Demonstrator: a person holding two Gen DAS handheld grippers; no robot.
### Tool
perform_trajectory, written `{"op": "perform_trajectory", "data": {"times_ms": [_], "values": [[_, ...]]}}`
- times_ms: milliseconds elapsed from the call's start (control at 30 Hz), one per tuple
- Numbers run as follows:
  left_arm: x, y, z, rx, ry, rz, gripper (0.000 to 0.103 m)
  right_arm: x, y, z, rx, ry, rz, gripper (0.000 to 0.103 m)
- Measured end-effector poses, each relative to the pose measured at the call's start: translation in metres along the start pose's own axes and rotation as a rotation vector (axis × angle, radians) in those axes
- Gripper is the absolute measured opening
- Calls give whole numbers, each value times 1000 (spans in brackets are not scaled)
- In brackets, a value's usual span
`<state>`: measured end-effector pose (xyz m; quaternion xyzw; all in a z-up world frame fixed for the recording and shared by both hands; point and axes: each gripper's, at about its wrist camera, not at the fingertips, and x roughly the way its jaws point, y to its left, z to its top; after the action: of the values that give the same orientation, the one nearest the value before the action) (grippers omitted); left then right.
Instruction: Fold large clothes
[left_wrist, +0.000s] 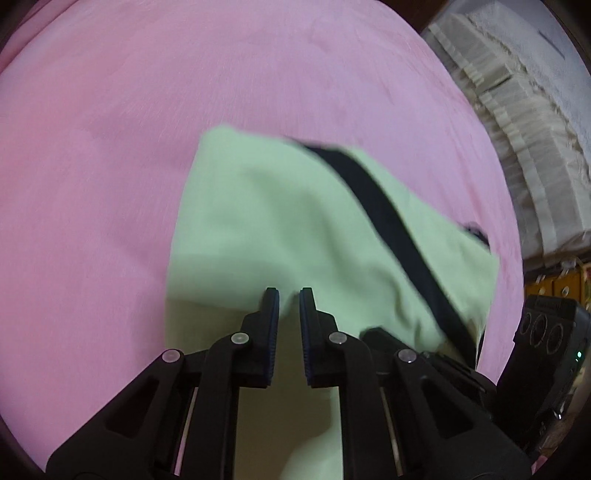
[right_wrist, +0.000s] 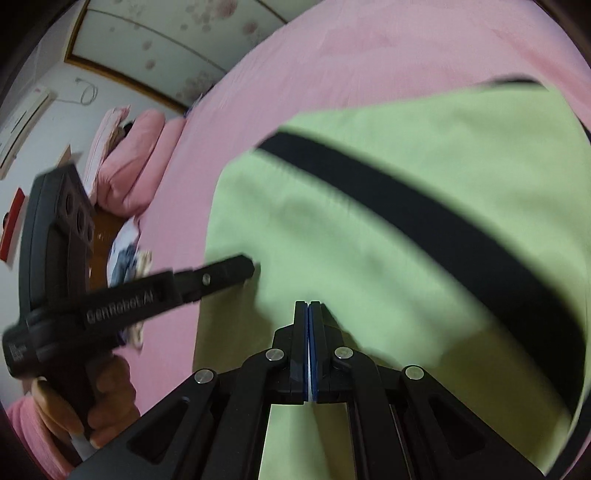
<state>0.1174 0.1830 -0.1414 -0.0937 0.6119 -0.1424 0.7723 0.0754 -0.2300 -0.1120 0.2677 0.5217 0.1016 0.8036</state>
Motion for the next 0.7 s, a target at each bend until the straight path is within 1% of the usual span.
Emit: {"op": "perform_trajectory", "data": {"times_ms": [33, 100, 133, 167, 200, 233, 267, 300, 367, 400, 467, 533, 567, 600, 667, 700], "values": [[3, 1, 8, 4, -9, 3, 9, 0, -7, 11, 7, -19, -37, 0], [7, 4, 20, 9, -39, 14, 9, -3, -21, 26, 28, -45, -53, 0], [7, 8, 26, 4, -64, 32, 9, -10, -28, 32, 35, -58, -58, 0], [5, 13, 32, -9, -80, 37, 9, -20, -35, 37, 26, -87, -101, 0], [7, 14, 34, -23, -86, 32, 9, -31, -39, 38, 14, -96, -103, 0], [6, 18, 36, -35, -85, 31, 9, -34, -44, 42, 2, -102, -122, 0], [4, 21, 37, -31, -83, 34, 9, -42, -47, 41, -27, -125, -212, 0], [3, 23, 36, -15, -79, 39, 9, -52, -53, 40, -40, -144, -251, 0], [5, 25, 37, 14, -50, 59, 9, -66, -57, 34, -18, -127, -250, 0], [4, 24, 34, 29, -34, 82, 9, -71, -54, 31, -33, -115, -265, 0], [-3, 23, 28, 28, -22, 114, 9, -75, -45, 30, -80, -109, -324, 0], [-20, 25, 17, -5, -18, 136, 9, -92, -44, 23, -58, -98, -355, 0], [-25, 16, 13, -22, -23, 138, 9, -101, -42, 19, -41, -92, -359, 0], [-34, 16, 6, -39, -29, 139, 9, -106, -40, 16, -32, -89, -365, 3], [-56, 15, -11, -62, -36, 156, 9, -123, -34, 7, -14, -69, -375, 6], [-65, 12, -19, -68, -36, 168, 9, -132, -29, 3, -4, -55, -370, 9]]}}
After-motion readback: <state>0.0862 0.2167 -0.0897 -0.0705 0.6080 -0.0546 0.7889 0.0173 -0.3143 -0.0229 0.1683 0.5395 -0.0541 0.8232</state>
